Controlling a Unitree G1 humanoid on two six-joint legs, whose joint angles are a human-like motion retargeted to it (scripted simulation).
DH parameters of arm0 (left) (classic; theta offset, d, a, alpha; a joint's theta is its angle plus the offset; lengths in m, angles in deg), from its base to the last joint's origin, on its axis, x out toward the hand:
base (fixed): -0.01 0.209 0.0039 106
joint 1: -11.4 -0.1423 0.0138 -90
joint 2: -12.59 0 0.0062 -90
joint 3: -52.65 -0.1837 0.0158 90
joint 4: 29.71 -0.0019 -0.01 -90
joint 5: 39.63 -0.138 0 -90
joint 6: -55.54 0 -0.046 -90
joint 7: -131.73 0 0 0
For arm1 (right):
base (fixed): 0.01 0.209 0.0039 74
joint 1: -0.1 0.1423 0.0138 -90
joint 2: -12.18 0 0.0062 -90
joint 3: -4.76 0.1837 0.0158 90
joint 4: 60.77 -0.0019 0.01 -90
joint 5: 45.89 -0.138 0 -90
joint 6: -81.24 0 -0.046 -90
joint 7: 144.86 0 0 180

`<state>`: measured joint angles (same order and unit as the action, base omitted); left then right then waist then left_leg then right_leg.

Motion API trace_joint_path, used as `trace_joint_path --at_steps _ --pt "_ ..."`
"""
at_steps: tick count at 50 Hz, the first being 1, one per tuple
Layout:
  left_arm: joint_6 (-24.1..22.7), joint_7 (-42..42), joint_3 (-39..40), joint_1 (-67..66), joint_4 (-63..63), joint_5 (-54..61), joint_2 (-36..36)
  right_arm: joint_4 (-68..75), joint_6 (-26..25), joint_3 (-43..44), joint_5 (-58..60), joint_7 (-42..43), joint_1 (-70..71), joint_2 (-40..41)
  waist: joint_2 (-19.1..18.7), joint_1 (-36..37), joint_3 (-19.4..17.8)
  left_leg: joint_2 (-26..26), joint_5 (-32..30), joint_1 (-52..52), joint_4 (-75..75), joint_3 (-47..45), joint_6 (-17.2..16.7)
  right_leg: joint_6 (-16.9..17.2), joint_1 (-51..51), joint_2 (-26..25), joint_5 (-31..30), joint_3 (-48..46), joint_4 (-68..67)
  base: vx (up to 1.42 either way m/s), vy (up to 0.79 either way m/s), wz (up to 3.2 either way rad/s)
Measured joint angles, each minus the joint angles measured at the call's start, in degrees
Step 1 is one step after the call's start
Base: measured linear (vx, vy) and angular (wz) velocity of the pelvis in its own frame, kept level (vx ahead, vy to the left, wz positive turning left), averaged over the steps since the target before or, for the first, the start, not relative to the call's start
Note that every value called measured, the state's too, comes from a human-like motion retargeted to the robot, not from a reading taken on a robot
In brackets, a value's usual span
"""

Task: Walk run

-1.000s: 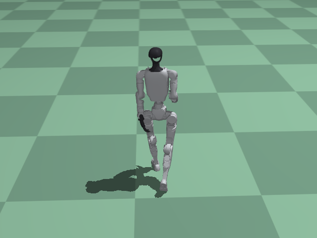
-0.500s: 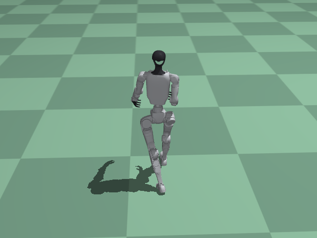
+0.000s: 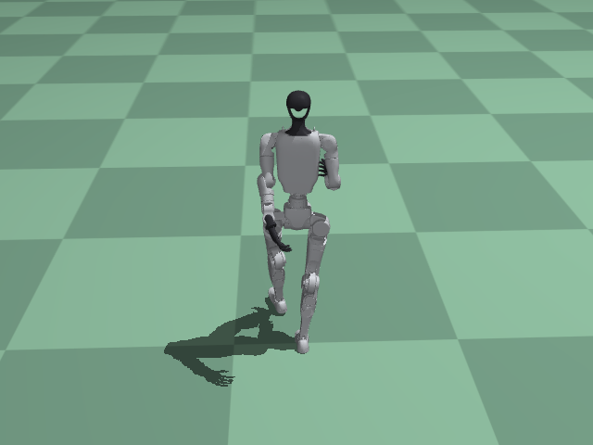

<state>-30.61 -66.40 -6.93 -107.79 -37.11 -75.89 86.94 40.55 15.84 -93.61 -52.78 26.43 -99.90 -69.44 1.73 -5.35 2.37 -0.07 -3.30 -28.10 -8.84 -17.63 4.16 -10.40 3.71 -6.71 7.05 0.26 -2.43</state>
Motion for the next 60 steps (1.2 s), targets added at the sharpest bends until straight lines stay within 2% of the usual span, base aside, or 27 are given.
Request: trace_joint_path --at_steps 2,5,8,11,12,13,14,15,17,20,23,25,28,30,33,35,37,39,41,42,43,45,48,50,54,57,60 --pt "-1.09 0.04 1.48 0.98 0.00 1.90 0.38 0.14 0.30 0.36 0.41 0.43 -1.09 0.36 0.86 0.17 0.72 -2.74 2.82 -0.12 7.19 -0.16 -0.18 0.24 1.86 1.03 -0.26 -3.60 -0.07 0.86 -0.08 0.12" --pt "-2.82 0.45 2.36 3.70 0.00 7.10 1.26 1.38 -0.16 0.45 0.85 0.26 -2.83 1.66 1.64 1.29 1.31 -2.02 1.08 1.97 5.72 -2.37 3.47 1.67 4.46 0.99 -3.88 -3.39 -2.53 1.15 -0.01 -0.33" --pt "-4.58 2.29 3.79 7.52 0.03 11.56 2.11 2.46 -0.46 -0.67 1.73 -0.07 -5.49 3.06 1.32 3.37 3.01 0.60 -1.81 3.97 2.82 -6.59 2.84 3.67 6.06 2.01 -16.47 -4.38 -7.08 1.22 0.03 -0.90" --pt "-6.02 3.81 2.68 12.85 0.34 17.05 4.26 3.40 -0.64 -2.46 3.14 -0.39 -8.07 4.98 -0.28 -0.31 5.21 2.10 2.56 5.46 -1.11 -1.62 3.44 5.02 2.23 2.12 -32.82 -6.99 -18.70 1.17 0.05 0.20" --pt "-6.18 4.22 1.67 15.28 0.55 18.95 5.34 3.42 -0.74 -3.47 3.60 0.06 -8.69 5.38 -0.90 -1.41 4.80 2.44 3.91 6.81 -1.79 -0.09 3.35 4.64 -0.05 2.61 -35.89 -8.17 -25.66 0.72 0.00 0.35" --pt "-6.19 4.61 0.35 18.04 0.96 20.32 6.54 3.19 -0.81 -4.39 3.96 0.88 -9.14 5.42 -0.84 -2.20 3.78 1.82 5.14 9.70 -1.61 -2.27 3.95 3.28 -2.70 5.35 -36.76 -11.63 -35.27 0.84 0.01 0.35" --pt "-6.13 5.07 -0.55 21.13 1.71 20.94 7.93 2.98 -0.71 -4.93 4.13 1.39 -9.22 5.47 -1.99 -2.46 3.19 2.41 5.89 11.97 -0.61 -2.38 4.10 2.76 -4.70 5.23 -37.01 -13.44 -39.29 1.05 0.01 0.27" --pt "-6.05 5.55 -1.24 24.39 2.62 21.19 9.43 2.78 -0.52 -5.29 4.21 1.74 -9.11 5.52 -3.74 -2.48 2.81 3.62 6.40 13.93 0.80 -1.46 4.03 2.67 -6.37 3.68 -36.94 -14.43 -40.50 0.99 -0.01 0.07" --pt "-6.37 6.51 -1.82 31.34 5.70 20.67 11.23 2.50 0.15 -5.07 4.52 0.86 -8.19 5.08 -4.16 -2.03 1.93 3.26 7.63 17.18 2.10 -1.47 3.64 3.51 -11.64 0.69 -30.49 -10.65 -44.54 0.80 -0.02 0.03" --pt "-9.40 6.29 -3.23 39.77 12.70 20.20 12.56 1.82 0.61 -4.46 4.62 -1.60 -7.55 4.22 -4.19 -4.23 1.32 0.87 9.11 21.46 4.27 0.80 3.66 7.04 -18.95 -1.13 -24.03 -8.02 -44.99 0.77 -0.01 0.85" --pt "-13.26 3.33 -6.50 46.07 20.08 22.97 13.93 1.16 1.40 -3.72 3.70 -2.88 -7.25 3.17 -5.00 -10.17 1.49 -1.80 10.89 24.65 5.52 6.51 4.32 10.29 -25.47 2.16 -16.79 -10.24 -37.79 0.87 -0.07 1.67" --pt "-15.30 0.55 -8.21 49.33 24.82 25.33 15.37 1.06 1.50 -3.31 3.10 -3.44 -6.79 2.99 -4.31 -13.00 1.66 -4.23 12.45 27.14 5.99 8.66 4.95 12.65 -27.95 6.34 -15.41 -11.97 -28.79 1.10 -0.20 1.10" --pt "-18.79 -1.47 -8.97 52.15 30.13 27.27 16.64 1.00 0.91 -2.50 3.09 -2.61 -6.92 3.77 -2.72 -14.66 1.50 -7.28 15.15 32.02 6.18 10.12 4.98 13.82 -29.61 11.44 -15.24 -13.59 -13.43 0.92 -0.23 0.59" --pt "-21.35 -0.90 -9.28 52.97 32.19 28.50 17.11 0.90 0.70 -1.98 3.37 -1.07 -7.21 4.49 -2.42 -15.26 1.07 -7.94 16.74 35.32 6.09 11.17 4.23 14.75 -31.55 12.28 -13.35 -11.61 -4.85 0.99 -0.31 0.34" --pt "-23.86 1.82 -9.40 52.01 32.61 30.01 17.15 0.97 0.63 -1.69 3.43 0.79 -7.69 5.54 -3.42 -14.64 1.41 -7.24 17.69 38.47 5.56 11.00 2.52 18.83 -33.01 11.71 -10.48 -10.72 3.18 0.97 -0.39 -0.01" --pt "-24.43 3.12 -8.97 49.94 31.41 29.87 16.27 1.24 0.11 -1.40 2.73 0.79 -8.04 5.98 -4.02 -15.07 1.99 -6.64 16.32 39.72 3.98 11.48 0.89 13.69 -33.20 11.06 -12.54 -9.34 -0.08 1.05 -0.48 0.25" --pt "-23.62 3.38 -8.04 46.51 28.57 28.46 14.66 1.48 -0.56 -0.96 2.20 0.30 -8.54 6.21 -4.35 -16.35 3.15 -5.80 11.05 40.46 1.23 12.48 -1.93 11.59 -32.98 12.28 -12.84 -14.16 -4.71 0.83 -0.38 0.73" --pt "-21.51 2.77 -6.29 42.08 23.80 25.37 12.91 1.65 -0.83 -0.85 2.37 0.08 -9.27 6.22 -5.06 -18.19 4.21 -4.13 0.87 40.40 -3.54 13.67 -5.10 10.37 -31.87 11.74 -15.48 -11.79 -7.57 1.03 -0.58 0.55" --pt "-18.23 2.26 -4.46 36.78 17.61 21.01 11.04 2.07 -1.15 -1.16 2.42 0.55 -9.19 5.70 -5.09 -18.28 4.48 -2.77 -11.63 38.61 -11.98 12.77 -7.49 7.73 -30.22 9.39 -11.40 -4.98 -10.79 1.08 -0.59 -0.05" --pt "-15.98 2.36 -4.15 34.14 14.08 19.06 10.21 2.24 -1.42 -1.33 2.40 0.87 -8.85 5.34 -4.69 -18.56 4.15 -1.99 -16.61 36.92 -18.00 12.27 -7.93 6.69 -28.47 8.97 -9.51 -4.11 -11.55 1.00 -0.48 0.06" --pt "-13.12 2.73 -4.25 31.83 10.16 17.62 9.74 2.28 -1.63 -1.64 2.46 1.07 -8.29 4.93 -3.78 -18.76 3.76 -1.49 -20.05 34.55 -25.04 11.02 -7.18 6.33 -25.56 10.72 -8.60 -8.04 -11.17 1.11 -0.56 -0.12" --pt "-6.49 1.32 -5.11 28.14 2.94 14.77 10.13 2.17 -1.43 -2.37 2.42 1.23 -6.32 3.99 -1.55 -18.84 3.24 -1.65 -26.38 29.93 -35.56 9.26 -4.18 5.95 -21.30 12.36 -7.79 -10.63 -9.48 1.05 -0.55 -0.41" --pt "0.26 -0.76 -5.88 20.18 0.00 6.07 7.68 2.56 -1.25 -2.35 1.75 0.89 -2.89 3.34 0.07 -16.66 2.69 -2.31 -17.37 23.09 -41.50 7.85 -5.29 5.09 -16.81 9.16 -6.11 -6.12 -7.19 0.68 -0.29 -0.82" --pt "0.33 0.46 -5.18 14.58 0.00 0.62 4.51 2.54 -1.09 -2.44 1.59 0.48 -0.82 2.76 1.13 -14.27 1.64 -2.64 -11.75 17.98 -43.33 7.59 -6.01 5.06 -13.79 8.07 -6.51 -3.96 -4.87 1.00 -0.36 -1.25" --pt "-2.59 2.22 -3.59 5.64 0.00 -4.93 -0.64 1.35 0.43 -2.79 1.34 0.46 1.73 1.13 2.84 -7.69 0.34 0.89 -0.75 9.26 -35.59 0.70 -3.27 3.59 -9.16 5.64 -5.80 -2.73 -2.08 0.77 -0.22 -1.41" --pt "-1.50 0.58 -1.55 1.45 0.00 -6.45 -2.59 0.83 0.82 -1.99 0.47 0.29 2.71 0.08 1.78 -3.82 -1.05 3.15 0.71 5.55 -21.22 -3.82 -2.00 2.95 -5.46 2.93 -4.07 -3.98 -0.77 0.76 -0.13 -0.73" --pt "2.32 -1.47 -0.27 -0.44 0.00 -3.79 -3.11 0.70 0.80 -1.10 -0.29 -0.06 2.53 -0.63 0.60 -1.31 -2.30 0.97 0.85 2.76 -4.75 -3.49 -2.20 2.26 -1.21 0.09 -1.72 -2.84 -0.18 0.87 -0.12 -0.29"
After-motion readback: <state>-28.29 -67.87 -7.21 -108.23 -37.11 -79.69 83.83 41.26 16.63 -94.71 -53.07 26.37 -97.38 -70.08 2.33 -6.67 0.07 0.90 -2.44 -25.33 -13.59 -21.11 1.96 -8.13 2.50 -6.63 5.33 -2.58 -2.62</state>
